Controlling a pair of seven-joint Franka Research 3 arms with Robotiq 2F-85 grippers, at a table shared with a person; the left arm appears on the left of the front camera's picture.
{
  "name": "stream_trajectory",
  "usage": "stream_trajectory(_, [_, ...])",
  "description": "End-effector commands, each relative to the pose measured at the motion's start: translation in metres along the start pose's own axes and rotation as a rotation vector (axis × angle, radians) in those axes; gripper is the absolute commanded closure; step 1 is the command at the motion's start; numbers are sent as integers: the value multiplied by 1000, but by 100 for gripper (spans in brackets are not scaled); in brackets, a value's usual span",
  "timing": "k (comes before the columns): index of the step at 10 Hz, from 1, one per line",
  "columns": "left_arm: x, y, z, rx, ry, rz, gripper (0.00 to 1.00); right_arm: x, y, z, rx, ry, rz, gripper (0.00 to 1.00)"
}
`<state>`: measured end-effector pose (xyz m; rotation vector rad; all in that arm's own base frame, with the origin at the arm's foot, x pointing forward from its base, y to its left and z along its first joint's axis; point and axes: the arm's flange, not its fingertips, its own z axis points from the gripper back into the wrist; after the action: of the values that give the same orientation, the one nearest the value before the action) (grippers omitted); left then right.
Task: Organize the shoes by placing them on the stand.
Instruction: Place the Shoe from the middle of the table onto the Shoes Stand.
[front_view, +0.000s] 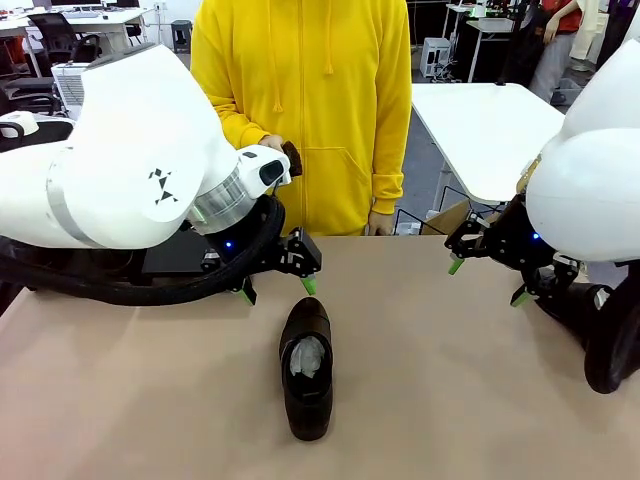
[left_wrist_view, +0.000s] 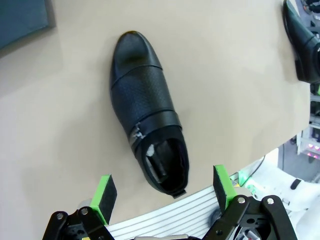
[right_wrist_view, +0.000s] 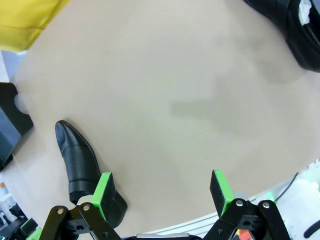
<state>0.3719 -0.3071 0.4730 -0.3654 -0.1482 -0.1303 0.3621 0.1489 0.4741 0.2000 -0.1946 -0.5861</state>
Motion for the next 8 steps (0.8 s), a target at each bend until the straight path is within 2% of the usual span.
stream_trajectory(1, [-13, -36, -10, -91, 9, 33, 0, 1, 1, 1, 18, 2, 13, 0])
stream_trajectory(2, [-21, -57, -19, -107, 27, 51, 0, 1, 1, 1, 18, 2, 13, 0])
stream_trajectory(3, [-29, -74, -27, -121, 104, 85, 0, 1, 1, 1, 18, 2, 13, 0])
stream_trajectory(5, [-30, -93, -48, -54, 149, 121, 0, 1, 1, 1, 18, 2, 13, 0])
stream_trajectory(8, [-22, -101, -83, 68, 204, 163, 0, 1, 1, 1, 18, 2, 13, 0])
